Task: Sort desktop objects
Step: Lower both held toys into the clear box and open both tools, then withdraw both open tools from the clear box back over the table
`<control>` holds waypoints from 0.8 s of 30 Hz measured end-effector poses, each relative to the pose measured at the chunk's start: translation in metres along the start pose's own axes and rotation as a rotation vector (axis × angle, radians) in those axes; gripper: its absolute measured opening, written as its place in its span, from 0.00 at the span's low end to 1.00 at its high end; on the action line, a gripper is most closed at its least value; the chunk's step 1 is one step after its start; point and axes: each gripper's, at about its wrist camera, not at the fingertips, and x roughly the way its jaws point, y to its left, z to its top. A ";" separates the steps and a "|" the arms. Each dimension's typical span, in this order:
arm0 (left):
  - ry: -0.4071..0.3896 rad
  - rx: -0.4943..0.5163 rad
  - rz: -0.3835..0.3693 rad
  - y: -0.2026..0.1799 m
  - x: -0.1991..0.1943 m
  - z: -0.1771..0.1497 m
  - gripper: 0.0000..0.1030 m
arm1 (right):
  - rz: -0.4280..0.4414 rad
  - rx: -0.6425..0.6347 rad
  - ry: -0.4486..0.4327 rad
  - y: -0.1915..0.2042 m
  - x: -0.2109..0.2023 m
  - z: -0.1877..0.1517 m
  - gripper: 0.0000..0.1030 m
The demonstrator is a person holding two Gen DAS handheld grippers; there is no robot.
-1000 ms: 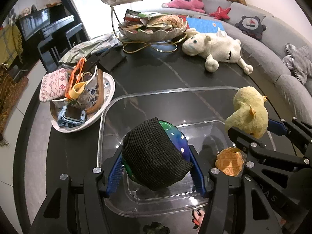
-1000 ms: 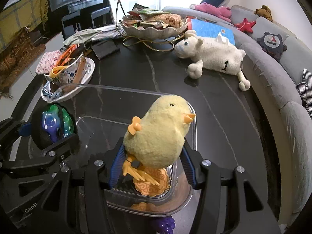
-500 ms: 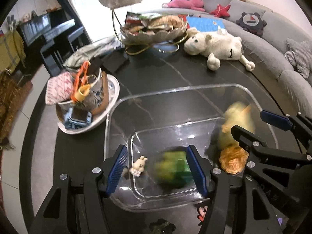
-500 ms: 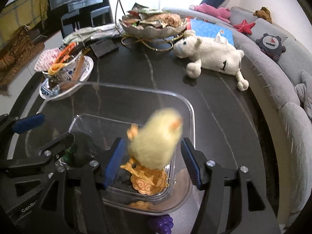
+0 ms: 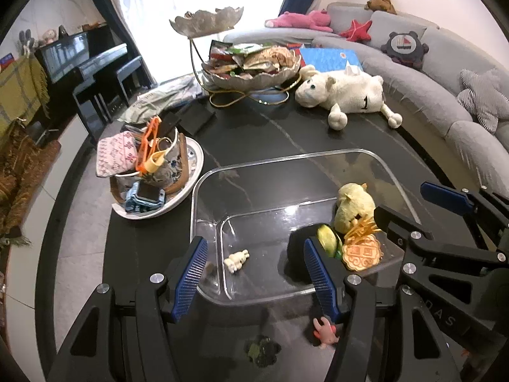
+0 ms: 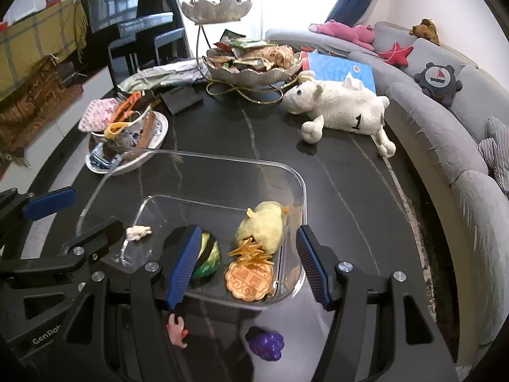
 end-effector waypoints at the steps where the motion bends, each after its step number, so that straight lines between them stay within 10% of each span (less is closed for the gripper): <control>1: -0.007 -0.002 0.000 0.000 -0.005 -0.002 0.58 | 0.004 0.003 -0.006 0.000 -0.004 -0.001 0.57; 24: -0.085 -0.043 -0.010 0.003 -0.089 -0.034 0.59 | 0.015 0.022 -0.120 0.013 -0.091 -0.027 0.57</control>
